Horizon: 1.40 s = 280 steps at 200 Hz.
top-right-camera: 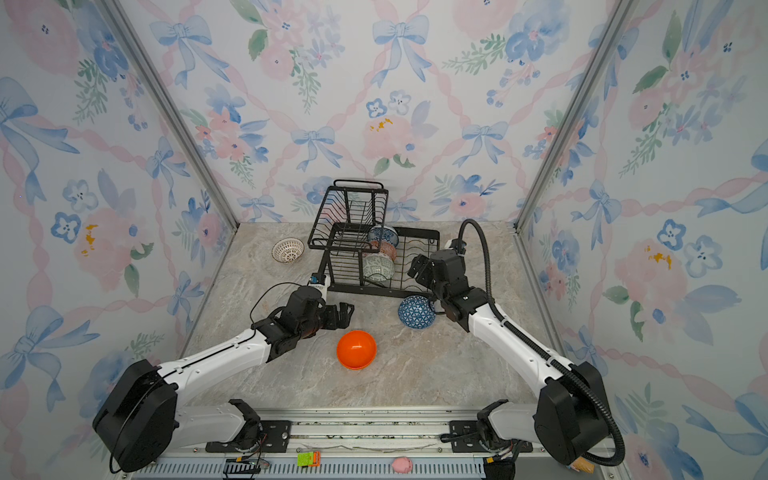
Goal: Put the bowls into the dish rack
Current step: 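Open the right gripper and withdraw it while left gripper moves toward orange ball, then grasp the orange ball with the left gripper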
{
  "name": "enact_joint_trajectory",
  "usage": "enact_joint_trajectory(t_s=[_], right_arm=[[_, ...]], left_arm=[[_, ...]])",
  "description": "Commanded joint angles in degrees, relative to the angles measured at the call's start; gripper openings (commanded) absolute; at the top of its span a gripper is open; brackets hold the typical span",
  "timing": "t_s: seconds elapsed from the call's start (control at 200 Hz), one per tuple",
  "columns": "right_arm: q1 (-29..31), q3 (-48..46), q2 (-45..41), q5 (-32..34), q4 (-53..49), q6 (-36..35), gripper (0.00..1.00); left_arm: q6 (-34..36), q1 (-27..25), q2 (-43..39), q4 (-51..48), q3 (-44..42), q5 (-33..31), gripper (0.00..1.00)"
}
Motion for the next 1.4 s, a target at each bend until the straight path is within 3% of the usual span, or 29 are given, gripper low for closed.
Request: enact_joint_trajectory(t_s=[0.0, 0.26, 0.55, 0.75, 1.04, 1.395], right_arm=[[-0.51, -0.71, -2.09, 1.38, -5.01, -4.66, 0.97], [-0.55, -3.63, -3.45, 2.17, -5.49, -10.63, 0.97], [-0.94, -4.96, -1.28, 1.52, -2.82, -13.23, 0.97], [-1.69, -7.14, -0.69, -0.02, -0.06, -12.59, 0.97], [-2.71, -9.22, -1.25, -1.72, 2.42, -12.2, 0.97], [-3.91, -10.15, -0.66, -4.39, 3.59, -10.36, 0.97]], left_arm=[[-0.15, 0.05, -1.36, -2.9, -0.6, 3.49, 0.98], [0.9, -0.75, -3.75, -9.3, -1.05, 5.53, 0.97], [0.8, -1.27, -3.51, -10.42, -3.4, 10.88, 0.8], [0.52, -3.27, -0.4, -10.5, -2.99, 10.55, 0.7], [1.15, -4.25, 6.44, -13.17, -0.36, 8.1, 0.49], [0.54, -4.73, 8.35, -13.83, 1.72, 7.22, 0.2]])
